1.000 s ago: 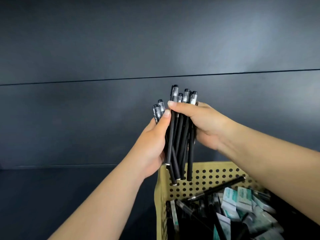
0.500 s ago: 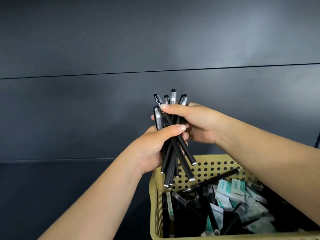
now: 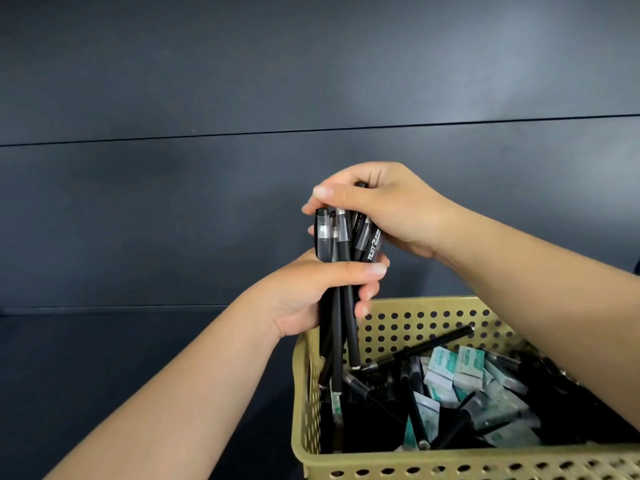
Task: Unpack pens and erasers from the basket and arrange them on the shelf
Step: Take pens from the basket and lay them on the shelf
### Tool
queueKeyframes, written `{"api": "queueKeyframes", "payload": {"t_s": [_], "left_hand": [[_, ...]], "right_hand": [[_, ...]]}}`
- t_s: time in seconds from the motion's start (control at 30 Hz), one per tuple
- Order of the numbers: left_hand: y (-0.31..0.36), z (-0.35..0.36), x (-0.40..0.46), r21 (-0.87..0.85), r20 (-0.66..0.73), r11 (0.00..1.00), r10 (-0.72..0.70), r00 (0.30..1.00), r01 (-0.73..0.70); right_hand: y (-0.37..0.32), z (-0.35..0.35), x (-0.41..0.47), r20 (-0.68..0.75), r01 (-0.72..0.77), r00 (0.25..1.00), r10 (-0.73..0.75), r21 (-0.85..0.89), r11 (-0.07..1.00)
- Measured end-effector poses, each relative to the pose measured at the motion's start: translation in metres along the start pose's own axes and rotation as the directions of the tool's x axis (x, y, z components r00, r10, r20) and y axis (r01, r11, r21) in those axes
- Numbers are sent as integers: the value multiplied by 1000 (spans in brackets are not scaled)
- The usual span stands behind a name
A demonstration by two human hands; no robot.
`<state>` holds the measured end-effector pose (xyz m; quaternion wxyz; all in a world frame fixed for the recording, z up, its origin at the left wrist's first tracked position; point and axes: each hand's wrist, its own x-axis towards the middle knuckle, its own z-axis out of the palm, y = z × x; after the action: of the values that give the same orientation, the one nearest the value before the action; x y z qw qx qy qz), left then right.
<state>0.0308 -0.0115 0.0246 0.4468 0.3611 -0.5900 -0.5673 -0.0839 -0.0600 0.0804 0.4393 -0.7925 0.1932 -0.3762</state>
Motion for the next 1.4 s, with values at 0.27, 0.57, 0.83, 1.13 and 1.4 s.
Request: {"api": "queueKeyframes", "payload": {"t_s": [0.27,0.57,0.83,1.13,1.4], "left_hand": [[-12,5,1,-83,-15,996,-24,1000,23],[-19,-16,-2,-278,-212,959,-3,977,-57],[-24,-6,3,61,-245,997,-22,969,38],[-27,-12,1,-60,-217,998,-43,975,30],[-29,-10,0,-23,-221,1000,10,975,-16]], "right_hand": [[8,-2,-17,97,35,995,-12,-239,970],[58,-45,-35,238,-477,790,564,-339,811],[87,-23,-46,410,-220,618,671,-730,648],[92,-20,-54,648,-64,479,592,-647,760],[98,-9,-51,701,-43,448,555,-603,797]]}}
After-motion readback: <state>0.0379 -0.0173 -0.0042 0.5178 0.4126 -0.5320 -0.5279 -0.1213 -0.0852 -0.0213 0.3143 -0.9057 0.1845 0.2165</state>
